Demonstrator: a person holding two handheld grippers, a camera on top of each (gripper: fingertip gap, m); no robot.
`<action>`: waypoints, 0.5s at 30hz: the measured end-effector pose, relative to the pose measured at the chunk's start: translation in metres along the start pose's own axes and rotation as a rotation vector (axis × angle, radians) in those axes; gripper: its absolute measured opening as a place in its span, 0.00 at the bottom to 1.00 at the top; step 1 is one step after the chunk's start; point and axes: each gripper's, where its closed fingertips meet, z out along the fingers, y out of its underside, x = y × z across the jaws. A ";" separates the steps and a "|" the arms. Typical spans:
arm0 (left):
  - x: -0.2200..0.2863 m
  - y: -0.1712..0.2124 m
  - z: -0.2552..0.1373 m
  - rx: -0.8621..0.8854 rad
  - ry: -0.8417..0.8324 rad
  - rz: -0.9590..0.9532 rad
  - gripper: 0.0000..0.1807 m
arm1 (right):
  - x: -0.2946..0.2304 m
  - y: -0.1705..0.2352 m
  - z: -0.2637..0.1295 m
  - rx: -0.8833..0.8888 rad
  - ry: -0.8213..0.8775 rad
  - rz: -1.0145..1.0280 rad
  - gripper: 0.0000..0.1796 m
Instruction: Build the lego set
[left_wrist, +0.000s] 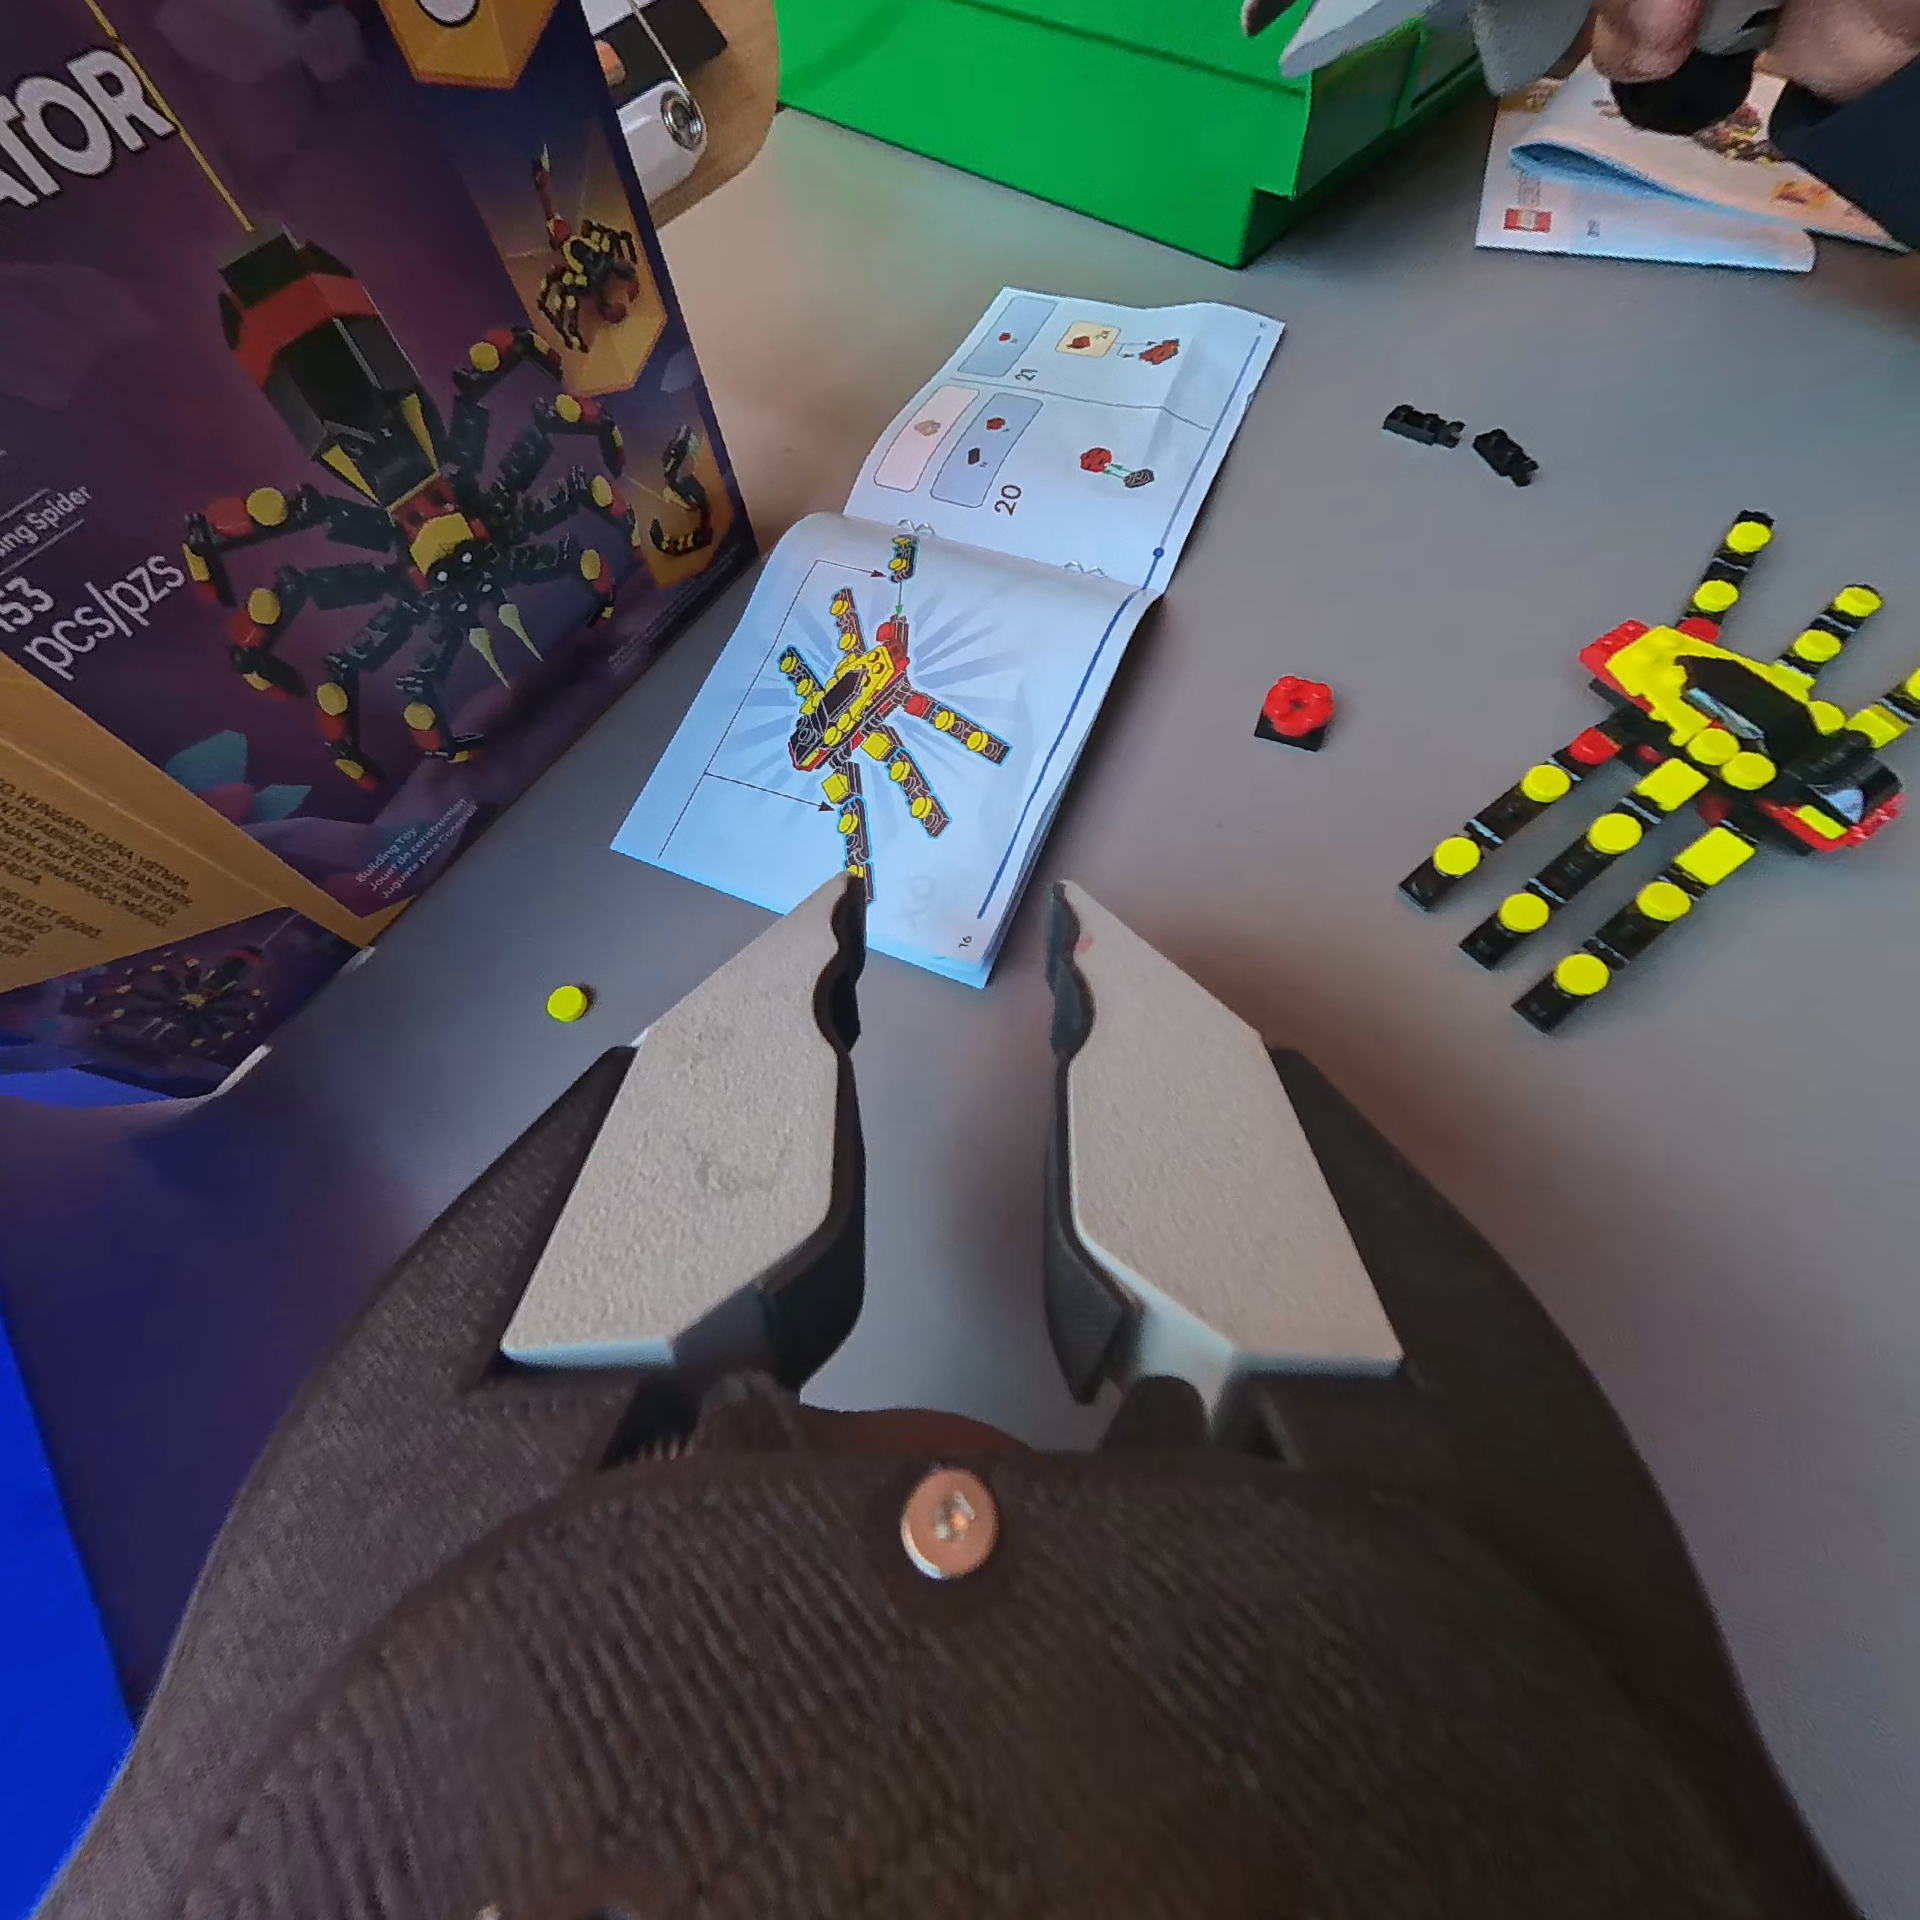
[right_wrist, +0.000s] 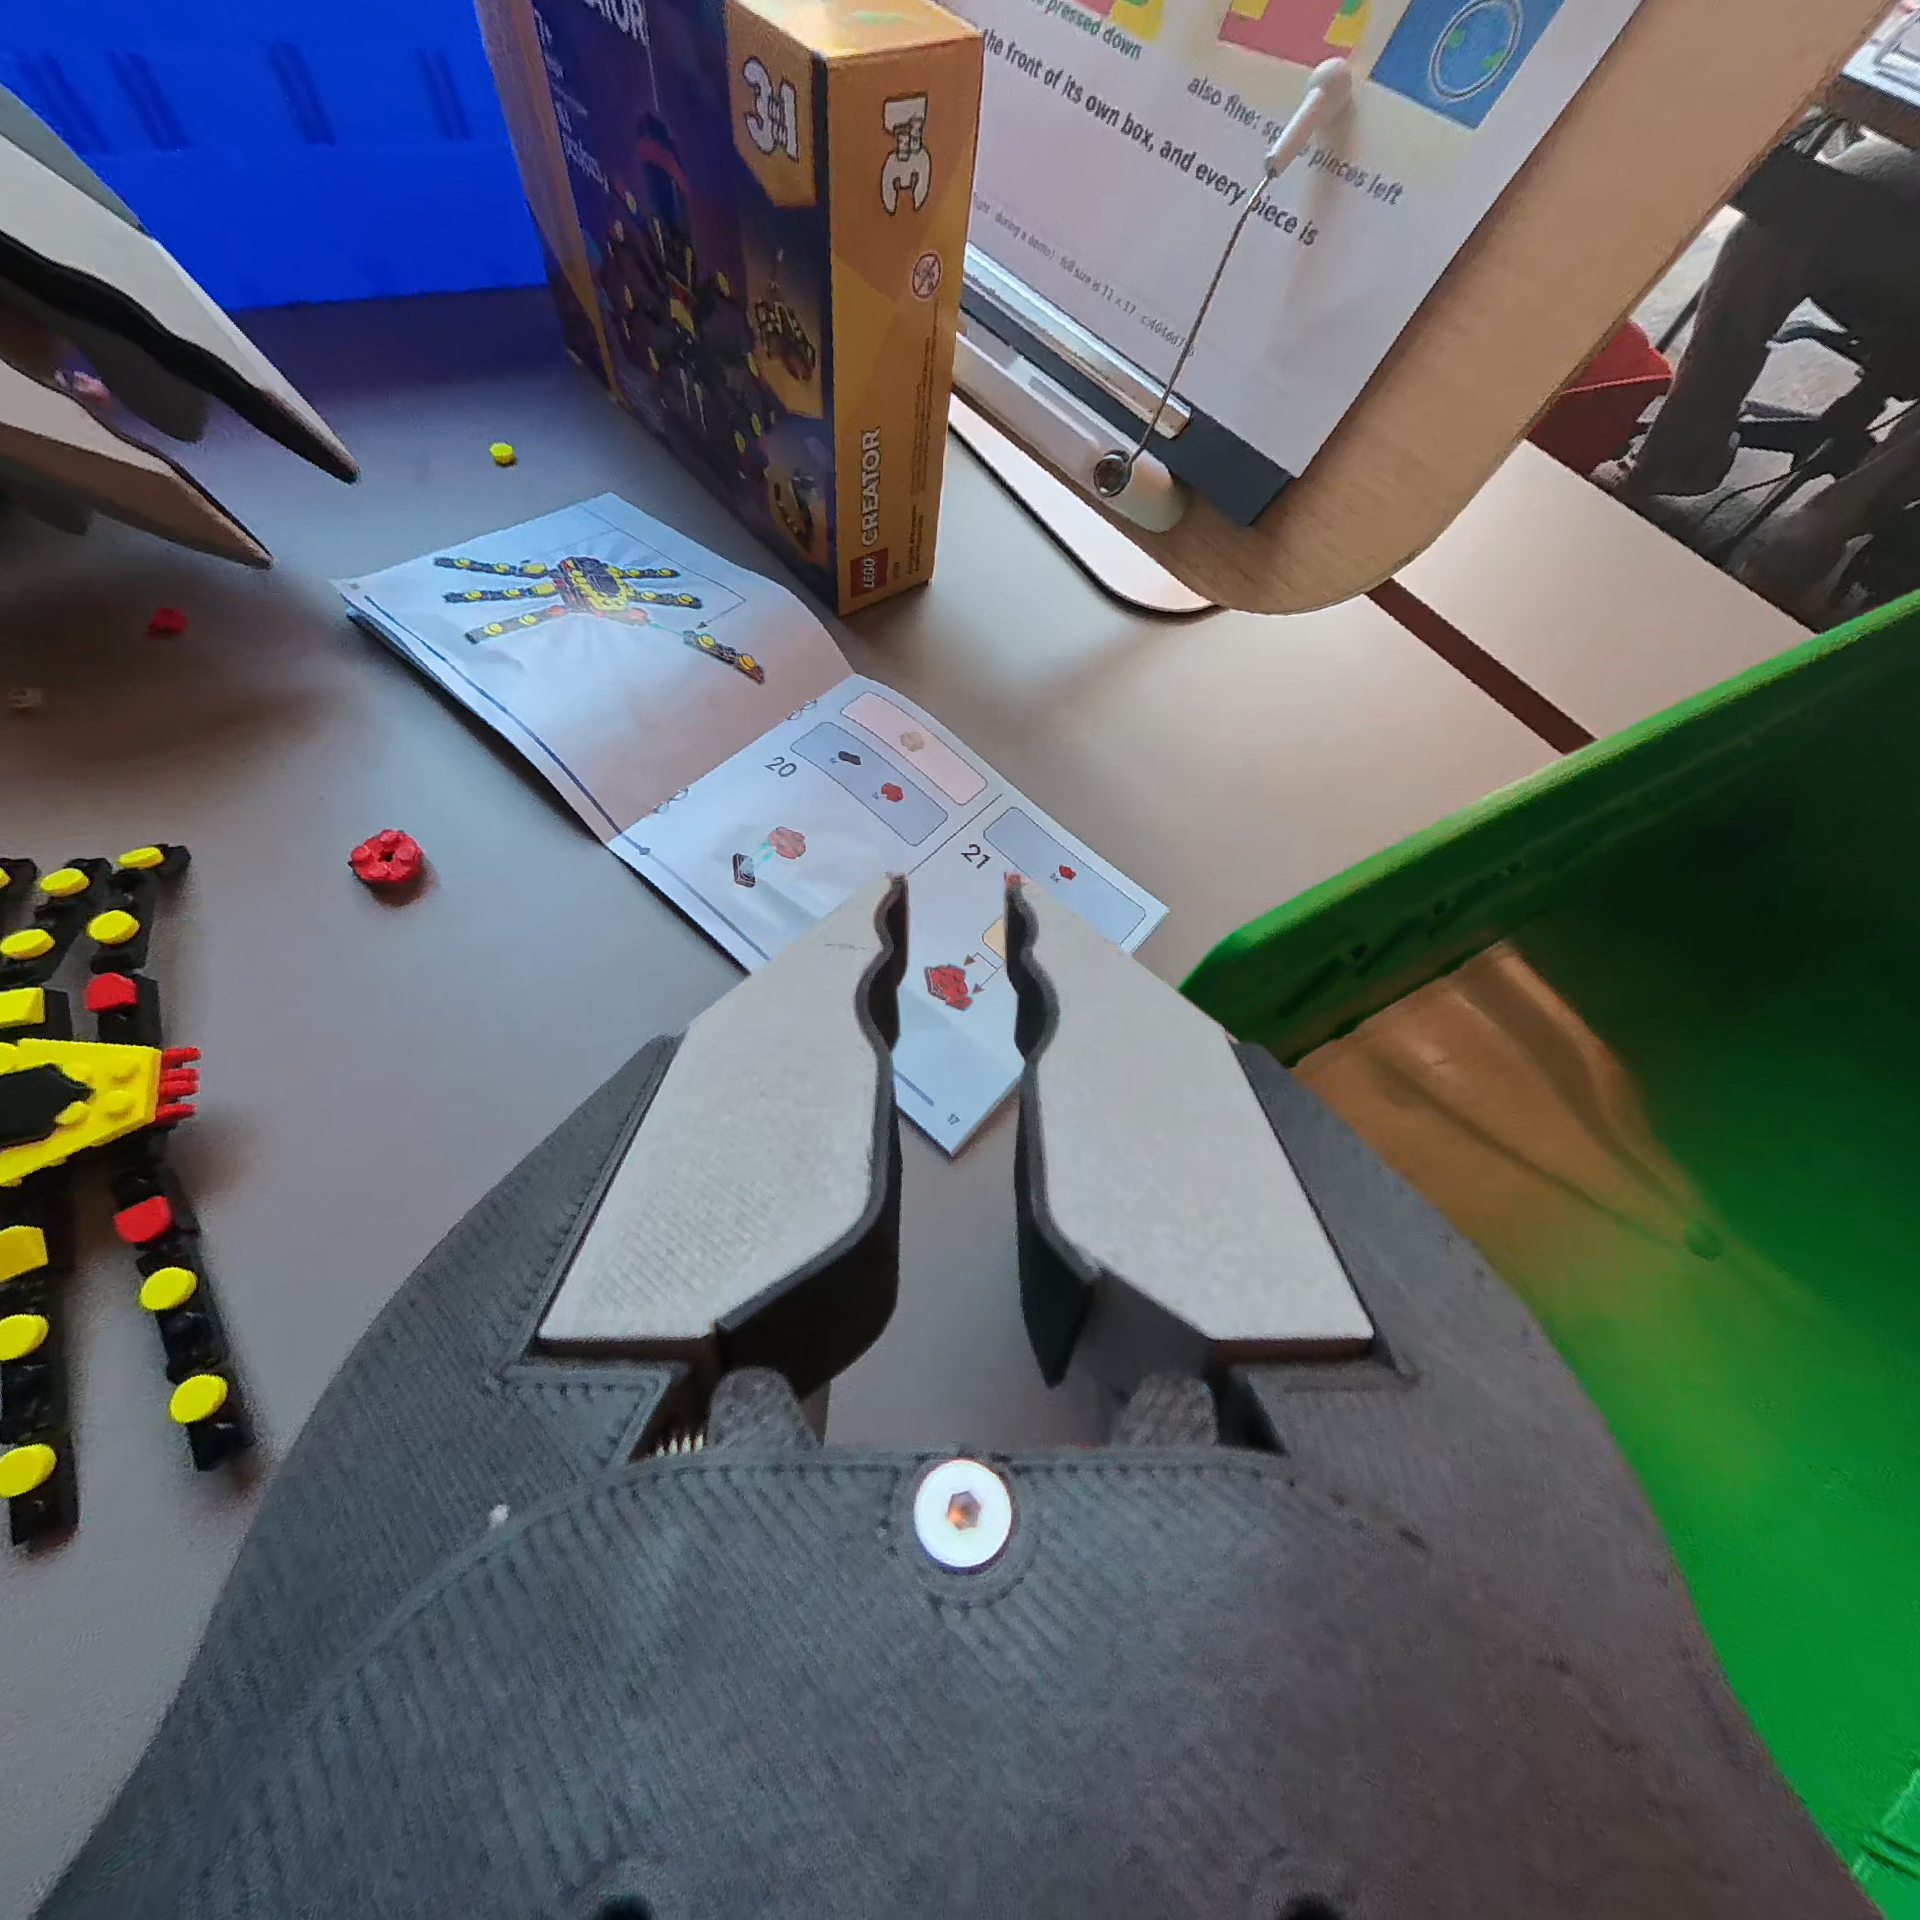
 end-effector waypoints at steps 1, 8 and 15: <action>0.000 0.000 0.000 0.003 -0.001 0.000 0.17 | 0.000 0.001 0.001 -0.007 0.007 -0.008 0.08; 0.000 0.000 0.000 0.001 0.002 -0.004 0.18 | 0.001 0.003 0.002 -0.016 0.017 -0.018 0.05; 0.000 0.000 0.000 0.001 0.002 -0.005 0.18 | 0.003 0.004 0.002 -0.014 0.027 -0.016 0.03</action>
